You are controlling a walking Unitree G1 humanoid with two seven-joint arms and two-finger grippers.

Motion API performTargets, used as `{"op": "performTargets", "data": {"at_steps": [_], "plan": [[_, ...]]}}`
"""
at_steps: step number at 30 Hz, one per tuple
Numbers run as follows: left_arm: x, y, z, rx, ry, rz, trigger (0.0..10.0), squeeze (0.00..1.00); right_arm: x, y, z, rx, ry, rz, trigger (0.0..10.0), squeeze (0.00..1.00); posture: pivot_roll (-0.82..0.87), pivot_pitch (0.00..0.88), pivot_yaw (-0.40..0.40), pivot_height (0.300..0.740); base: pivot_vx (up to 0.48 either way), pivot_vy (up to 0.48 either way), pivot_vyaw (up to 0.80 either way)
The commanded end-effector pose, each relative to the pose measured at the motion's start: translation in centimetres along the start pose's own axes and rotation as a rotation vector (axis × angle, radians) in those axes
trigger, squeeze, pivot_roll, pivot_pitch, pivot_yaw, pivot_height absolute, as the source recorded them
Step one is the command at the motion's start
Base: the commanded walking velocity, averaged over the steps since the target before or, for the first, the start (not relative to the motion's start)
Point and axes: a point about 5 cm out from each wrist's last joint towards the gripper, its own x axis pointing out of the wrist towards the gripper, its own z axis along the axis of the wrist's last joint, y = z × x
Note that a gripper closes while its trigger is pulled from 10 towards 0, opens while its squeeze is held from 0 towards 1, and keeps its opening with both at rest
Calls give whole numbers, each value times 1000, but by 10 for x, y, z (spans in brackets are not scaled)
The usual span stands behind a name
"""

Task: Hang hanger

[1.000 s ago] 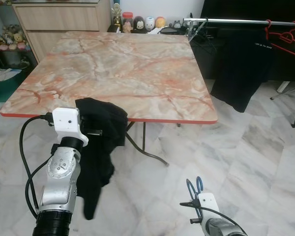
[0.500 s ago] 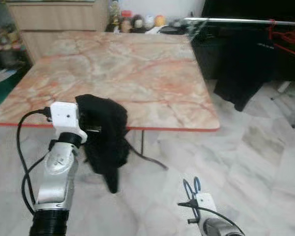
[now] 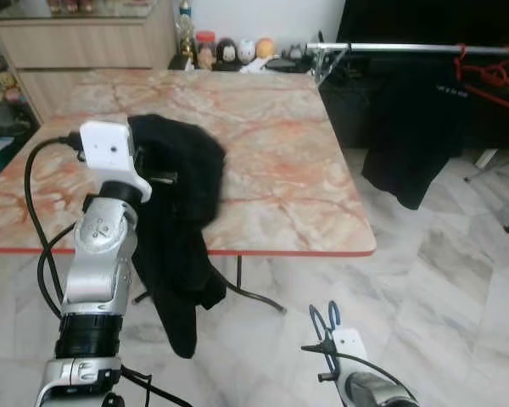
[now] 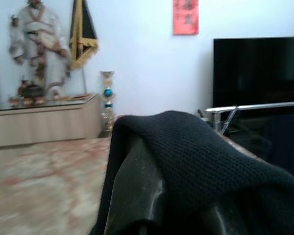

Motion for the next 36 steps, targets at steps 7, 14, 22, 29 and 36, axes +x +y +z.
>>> {"op": "performTargets", "data": {"at_steps": [7, 14, 22, 29, 36], "plan": [[22, -4, 19, 21, -41, -46, 10000, 0, 0, -4, 2, -2, 0, -15, 10000, 0, 44, 0, -51, 740, 367, 0, 0], [29, -12, 18, 2, -29, -59, 10000, 0, 0, -4, 2, -2, -2, -18, 10000, 0, 38, 0, -46, 740, 374, 0, 0], [24, -9, 8, 14, 18, -41, 10000, 0, 0, -4, 2, -5, -1, -17, 10000, 0, 42, 0, -47, 740, 376, 0, 0], [0, -20, -32, 25, 256, -144, 10000, 0, 0, -5, 2, -9, 1, -16, 10000, 0, 47, 0, -50, 740, 160, 0, 0], [-24, -27, -47, 27, 353, -206, 10000, 0, 0, -5, 1, -12, 3, -16, 10000, 0, 47, 0, -51, 740, 0, 0, 0]]}}
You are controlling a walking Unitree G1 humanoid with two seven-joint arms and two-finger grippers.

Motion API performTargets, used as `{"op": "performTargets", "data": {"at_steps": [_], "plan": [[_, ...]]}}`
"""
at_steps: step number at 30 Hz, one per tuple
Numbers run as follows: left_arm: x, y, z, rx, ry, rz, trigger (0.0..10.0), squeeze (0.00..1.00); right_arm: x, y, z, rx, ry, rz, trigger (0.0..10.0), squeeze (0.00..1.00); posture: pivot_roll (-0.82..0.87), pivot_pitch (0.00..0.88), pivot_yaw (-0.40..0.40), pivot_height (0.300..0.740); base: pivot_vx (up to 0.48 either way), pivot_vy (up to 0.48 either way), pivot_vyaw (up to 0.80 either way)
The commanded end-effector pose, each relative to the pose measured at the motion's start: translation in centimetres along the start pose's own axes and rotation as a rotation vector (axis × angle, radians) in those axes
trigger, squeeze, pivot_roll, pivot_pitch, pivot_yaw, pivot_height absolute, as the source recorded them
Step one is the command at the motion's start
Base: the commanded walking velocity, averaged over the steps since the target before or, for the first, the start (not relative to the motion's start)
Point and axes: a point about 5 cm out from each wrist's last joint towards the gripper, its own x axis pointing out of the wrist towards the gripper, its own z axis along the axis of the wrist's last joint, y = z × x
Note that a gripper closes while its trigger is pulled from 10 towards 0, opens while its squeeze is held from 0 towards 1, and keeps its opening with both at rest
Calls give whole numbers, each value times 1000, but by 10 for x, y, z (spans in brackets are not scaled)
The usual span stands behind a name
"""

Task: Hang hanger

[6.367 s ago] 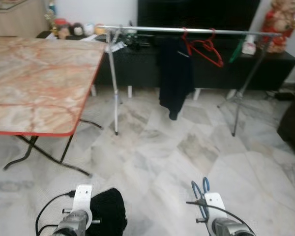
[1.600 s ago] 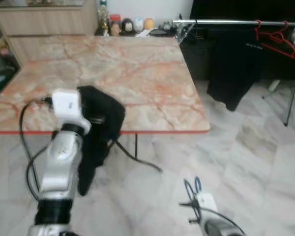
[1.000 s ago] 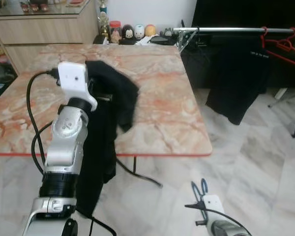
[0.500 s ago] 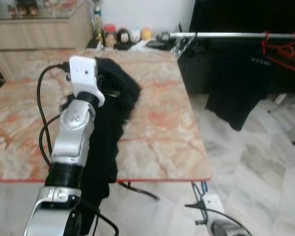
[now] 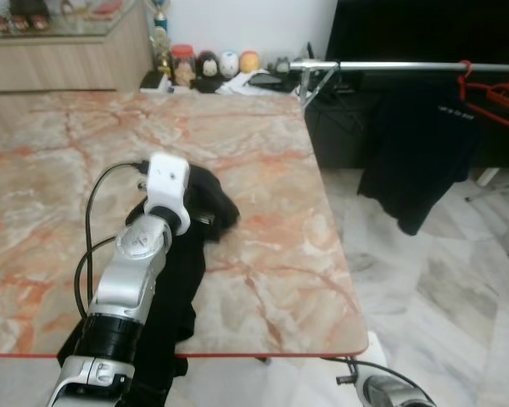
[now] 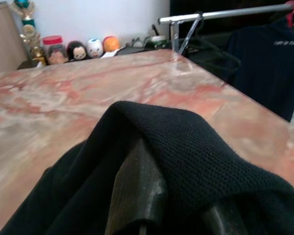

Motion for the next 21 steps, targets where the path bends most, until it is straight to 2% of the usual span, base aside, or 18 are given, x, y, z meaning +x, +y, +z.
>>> {"op": "performTargets", "data": {"at_steps": [1, 5, 7, 8, 9, 10, 11, 13, 14, 15, 21], "plan": [[-5, 0, 3, 17, 2, -9, 10000, 0, 0, 6, 1, -10, 3, 17, 10000, 0, 48, 0, -52, 740, 0, 0, 0], [-15, -3, -6, 29, 61, -38, 10000, 0, 0, 6, 0, -13, 5, 17, 10000, 0, 50, 0, -52, 740, 0, 0, 0], [-26, -6, -13, 37, 97, -63, 10000, 0, 0, 5, 0, -15, 7, 17, 10000, 0, 51, 0, -51, 740, 0, 0, 0], [-26, -6, -13, 37, 97, -63, 10000, 0, 0, 5, 0, -15, 7, 17, 10000, 0, 51, 0, -51, 740, 0, 0, 0], [-32, -6, -17, 64, 114, -68, 10000, 4, 0, 5, -1, -16, 7, 16, 10000, 0, 52, 0, -52, 740, 0, 0, 0], [-37, -4, -19, 86, 126, -69, 10000, 169, 0, 4, -1, -17, 8, 16, 10000, 0, 55, 0, -53, 740, 0, 0, 0], [-39, -3, -20, 101, 135, -70, 10000, 271, 0, 4, -1, -19, 8, 17, 10000, 0, 55, 0, -53, 740, 0, 0, 0], [-42, -2, -22, 106, 142, -70, 10000, 271, 0, 4, -1, -20, 8, 17, 10000, 0, 60, 0, -56, 740, 0, 0, 0], [-48, 1, -24, 97, 152, -61, 10000, 733, 0, 4, -1, -23, 9, 17, 10000, 0, 64, 0, -58, 740, 0, 0, 0], [-52, 4, -25, 94, 156, -55, 10000, 1000, 0, 3, -1, -26, 10, 16, 10000, 0, 67, 0, -60, 740, 0, 0, 0], [-60, 7, -27, 98, 166, -75, 10000, 1000, 0, 3, -1, -31, 11, 17, 10000, 0, 66, 0, -63, 740, 0, 0, 0]]}}
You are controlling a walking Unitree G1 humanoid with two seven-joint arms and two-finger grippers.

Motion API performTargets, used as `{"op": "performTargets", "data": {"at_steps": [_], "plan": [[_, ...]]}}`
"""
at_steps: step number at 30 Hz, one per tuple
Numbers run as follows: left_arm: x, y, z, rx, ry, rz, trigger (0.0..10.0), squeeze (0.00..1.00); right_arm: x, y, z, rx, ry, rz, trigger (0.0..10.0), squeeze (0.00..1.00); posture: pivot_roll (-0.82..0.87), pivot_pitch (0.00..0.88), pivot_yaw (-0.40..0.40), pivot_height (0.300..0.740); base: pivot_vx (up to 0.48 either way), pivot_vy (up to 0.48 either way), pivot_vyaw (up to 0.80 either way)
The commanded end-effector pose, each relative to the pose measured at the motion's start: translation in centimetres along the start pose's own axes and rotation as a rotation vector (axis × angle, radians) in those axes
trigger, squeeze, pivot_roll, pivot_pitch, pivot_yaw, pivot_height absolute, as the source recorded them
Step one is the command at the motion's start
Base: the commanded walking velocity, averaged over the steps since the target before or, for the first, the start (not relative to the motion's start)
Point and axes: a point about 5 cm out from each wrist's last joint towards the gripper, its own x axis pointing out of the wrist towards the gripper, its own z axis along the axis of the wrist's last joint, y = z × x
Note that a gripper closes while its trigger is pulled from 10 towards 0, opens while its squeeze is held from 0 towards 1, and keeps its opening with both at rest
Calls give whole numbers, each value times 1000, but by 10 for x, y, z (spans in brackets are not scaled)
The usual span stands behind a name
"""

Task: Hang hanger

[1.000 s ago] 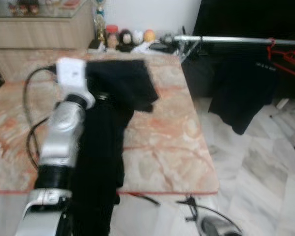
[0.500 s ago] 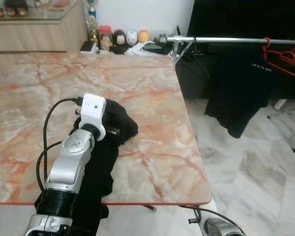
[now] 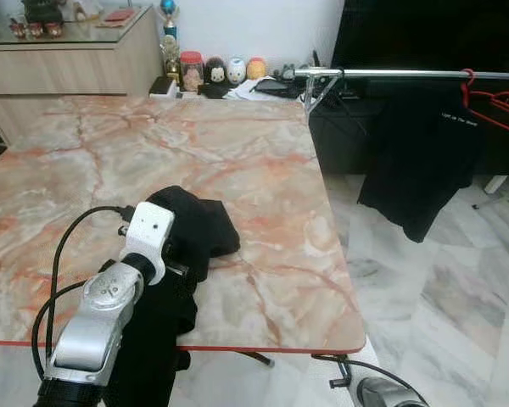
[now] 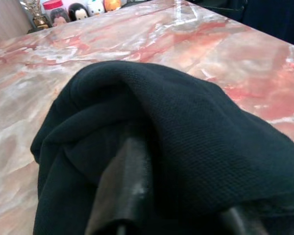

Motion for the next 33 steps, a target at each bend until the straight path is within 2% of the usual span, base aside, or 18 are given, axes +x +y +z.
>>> {"op": "performTargets", "data": {"at_steps": [1, 5, 10, 12, 13, 14, 16, 20, 23, 24, 29, 33], "plan": [[-6, 2, 3, 27, -7, -37, 10000, 1000, 0, -1, 2, -8, -2, -2, 10000, 0, 66, 0, -63, 740, 0, 0, 0], [-18, 3, 3, 56, -1, -142, 10000, 1000, 0, -1, 2, -10, 0, -1, 10000, 0, 66, 0, -65, 740, 0, 0, 0], [-22, 5, 0, 60, 6, -145, 10000, 1000, 0, -1, 2, -10, 0, -1, 10000, 0, 66, 0, -65, 740, 0, 0, 0], [-27, 6, -3, 61, 10, -155, 10000, 1000, 0, -1, 2, -10, 0, -1, 10000, 0, 66, 0, -61, 740, 0, 0, 0], [-36, 7, -8, 23, -1, -148, 10000, 1000, 0, -1, 1, -11, 1, 0, 10000, 0, 66, 0, -61, 740, 0, 0, 0], [-36, 7, -8, 23, -1, -148, 10000, 1000, 0, -1, 1, -11, 1, 0, 10000, 0, 66, 0, -61, 740, 0, 0, 0], [-48, 9, -15, -33, -19, -110, 10000, 1000, 0, -1, 1, -12, 3, 0, 10000, 0, 67, 0, -61, 740, 0, 0, 0], [-58, 13, -19, -57, -28, -70, 10000, 1000, 0, -2, 1, -12, 3, -1, 10000, 0, 64, 0, -63, 740, 0, 0, 0], [-63, 23, -16, -81, -74, 53, 10000, 988, 0, -3, 1, -17, 4, -2, 10000, 0, 74, 0, -69, 740, 0, 0, 0], [-63, 26, -14, -72, -94, 98, 10000, 0, 0, -3, 1, -19, 4, -2, 10000, 0, 74, 0, -69, 740, 0, 0, 0], [-60, 32, -4, -140, -195, 239, 10000, 0, 0, -4, 1, -23, 5, -3, 10000, 0, 68, 0, -75, 740, 0, 0, 0], [-53, 27, 6, -153, -261, 279, 10000, 0, 0, -5, 1, -25, 4, -5, 10000, 0, 62, 0, -77, 740, 0, 0, 0]]}}
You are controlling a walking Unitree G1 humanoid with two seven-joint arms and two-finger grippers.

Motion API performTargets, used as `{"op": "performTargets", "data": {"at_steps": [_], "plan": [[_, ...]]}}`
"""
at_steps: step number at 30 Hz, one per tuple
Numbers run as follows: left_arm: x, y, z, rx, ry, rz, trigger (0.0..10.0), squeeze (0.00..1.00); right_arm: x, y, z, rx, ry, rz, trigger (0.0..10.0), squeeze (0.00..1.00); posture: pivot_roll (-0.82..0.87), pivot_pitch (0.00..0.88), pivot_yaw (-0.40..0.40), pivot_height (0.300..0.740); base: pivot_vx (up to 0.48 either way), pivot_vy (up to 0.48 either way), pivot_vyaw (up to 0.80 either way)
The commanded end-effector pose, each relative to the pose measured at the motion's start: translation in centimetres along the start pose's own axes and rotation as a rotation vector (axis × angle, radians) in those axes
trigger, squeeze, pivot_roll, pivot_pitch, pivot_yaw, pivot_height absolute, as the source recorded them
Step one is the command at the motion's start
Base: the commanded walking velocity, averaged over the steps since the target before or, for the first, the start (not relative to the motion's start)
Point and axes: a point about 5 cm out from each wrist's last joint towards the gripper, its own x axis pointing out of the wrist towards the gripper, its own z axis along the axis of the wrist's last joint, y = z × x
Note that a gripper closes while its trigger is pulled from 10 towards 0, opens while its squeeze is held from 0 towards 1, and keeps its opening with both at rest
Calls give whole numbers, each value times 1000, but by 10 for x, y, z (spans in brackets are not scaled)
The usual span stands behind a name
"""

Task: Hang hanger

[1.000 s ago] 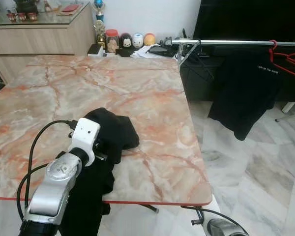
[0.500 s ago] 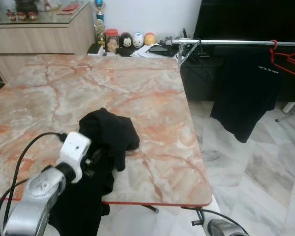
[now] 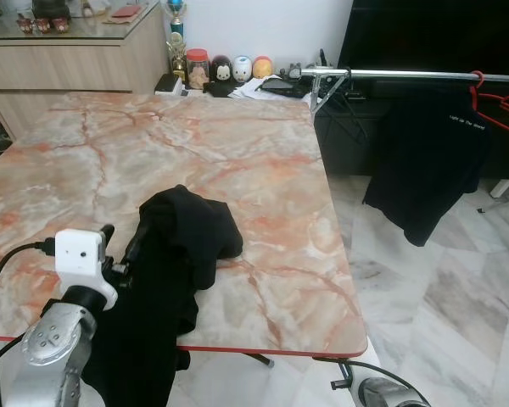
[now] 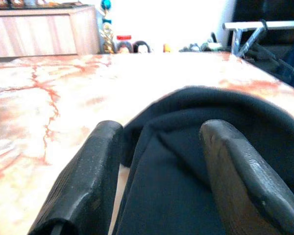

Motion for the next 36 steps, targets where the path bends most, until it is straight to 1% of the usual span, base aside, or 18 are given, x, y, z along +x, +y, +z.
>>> {"op": "performTargets", "data": {"at_steps": [1, 9, 12, 20, 36], "plan": [[3, -4, 13, 7, -68, 0, 10000, 0, 0, -3, 2, -10, -5, -8, 10000, 0, 62, 0, -77, 740, 0, 0, 0], [4, -4, 13, 8, -70, -1, 10000, 0, 0, -3, 2, -10, -5, -8, 10000, 0, 62, 0, -77, 740, 0, 0, 0], [9, -17, 16, 27, -83, -52, 10000, 0, 0, -4, 2, -14, -8, -9, 10000, 0, 63, 0, -82, 740, 0, -321, 0], [14, -18, 20, 31, -106, -52, 10000, 0, 0, -4, 2, -12, -8, -8, 10000, 0, 59, 0, -77, 740, 0, -374, 0], [19, -22, 21, 31, -110, -82, 10000, 0, 0, -2, 1, -11, -7, -8, 10000, 0, 58, 0, -66, 740, 0, -407, 0]]}}
